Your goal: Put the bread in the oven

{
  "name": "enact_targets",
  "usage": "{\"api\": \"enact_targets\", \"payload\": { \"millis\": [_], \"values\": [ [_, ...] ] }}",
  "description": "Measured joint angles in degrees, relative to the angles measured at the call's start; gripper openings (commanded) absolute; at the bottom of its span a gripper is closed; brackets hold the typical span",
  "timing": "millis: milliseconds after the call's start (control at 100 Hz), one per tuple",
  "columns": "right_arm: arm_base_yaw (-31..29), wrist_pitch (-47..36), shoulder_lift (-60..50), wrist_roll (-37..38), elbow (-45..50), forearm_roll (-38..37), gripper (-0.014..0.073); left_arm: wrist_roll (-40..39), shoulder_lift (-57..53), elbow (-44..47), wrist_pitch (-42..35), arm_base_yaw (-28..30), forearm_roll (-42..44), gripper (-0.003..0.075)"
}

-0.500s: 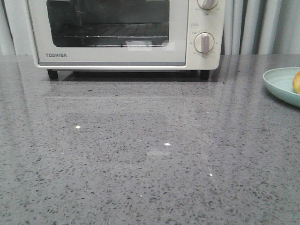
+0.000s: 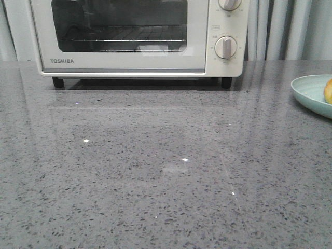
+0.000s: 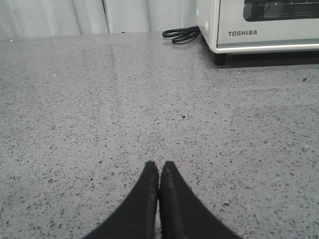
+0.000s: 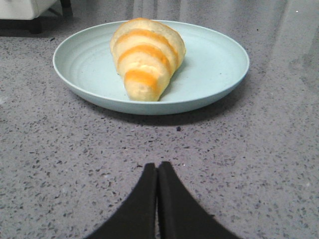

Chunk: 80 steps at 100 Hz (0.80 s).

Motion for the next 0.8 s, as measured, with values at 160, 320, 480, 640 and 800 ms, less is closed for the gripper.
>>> {"api": "enact_targets", "payload": {
  "millis": [160,320,480,640,800],
  "values": [
    [0.00,0.08,0.00,0.00,0.00,0.00,-0.0057,0.00,0.00,0.00,-0.39,0.00,0.00,-0.0021],
    [0.00,0.08,0.00,0.00,0.00,0.00,-0.0057,0.00,0.00,0.00,-0.67,0.00,0.00,-0.0021],
    [0.00,-3.25,0.00,0.00,0.00,2.62,-0.0057,0.00,0.00,0.00,-4.04,0.00,-1.09,-0.0022],
    [0.00,-11.36,0.00,0.00,0.00,4.70,-0.0057,0.00,0.00,0.00,-13.60,0.00,-5.02,-0.0021],
    [0.00,-21.29,0.00,0.00,0.00,4.78,-0.0057,0.00,0.00,0.00,-19.63,0.00,-9.14,-0.0022]
  ]
}}
